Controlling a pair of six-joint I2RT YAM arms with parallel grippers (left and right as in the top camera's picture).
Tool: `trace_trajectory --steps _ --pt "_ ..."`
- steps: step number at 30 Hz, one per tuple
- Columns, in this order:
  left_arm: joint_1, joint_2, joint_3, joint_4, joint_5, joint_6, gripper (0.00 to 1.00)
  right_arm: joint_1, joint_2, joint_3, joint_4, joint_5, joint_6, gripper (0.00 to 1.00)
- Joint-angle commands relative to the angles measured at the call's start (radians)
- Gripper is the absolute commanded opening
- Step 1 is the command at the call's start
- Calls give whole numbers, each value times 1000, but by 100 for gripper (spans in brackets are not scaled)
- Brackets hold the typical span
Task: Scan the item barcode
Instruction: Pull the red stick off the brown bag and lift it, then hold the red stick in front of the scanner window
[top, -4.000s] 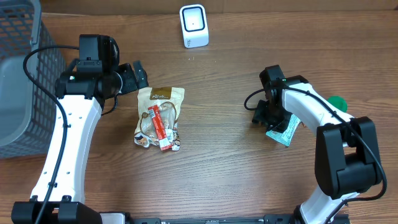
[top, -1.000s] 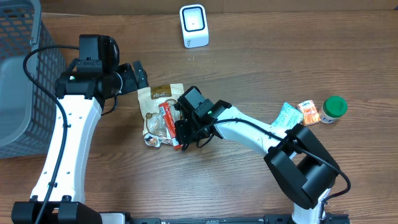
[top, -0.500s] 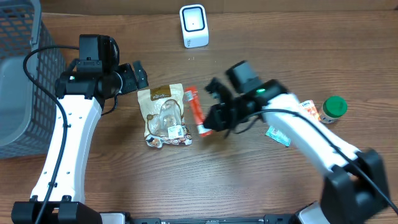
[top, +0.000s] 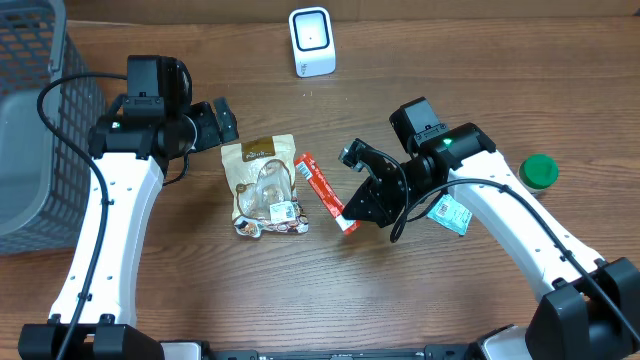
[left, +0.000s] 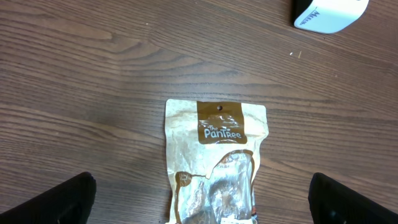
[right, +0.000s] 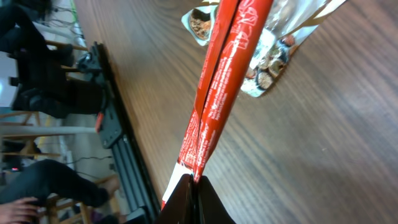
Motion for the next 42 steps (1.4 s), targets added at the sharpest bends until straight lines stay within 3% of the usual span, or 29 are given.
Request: trace_trajectory --steps 1,14,27,30,36,42 --pt "3 -6 8 2 -2 27 100 -5 -24 6 28 23 -33 4" --pt "3 -6 8 2 -2 27 100 -5 -24 39 72 135 -36 4" --pt "3 -6 8 2 -2 27 100 -4 -21 415 169 684 41 3" --pt "3 -6 8 2 -2 27 100 -3 -20 425 315 793 -6 3" --pt "3 -6 8 2 -2 27 100 -3 67 425 502 929 -236 3" --pt "3 -6 8 2 -2 27 100 -3 239 423 662 966 -294 3"
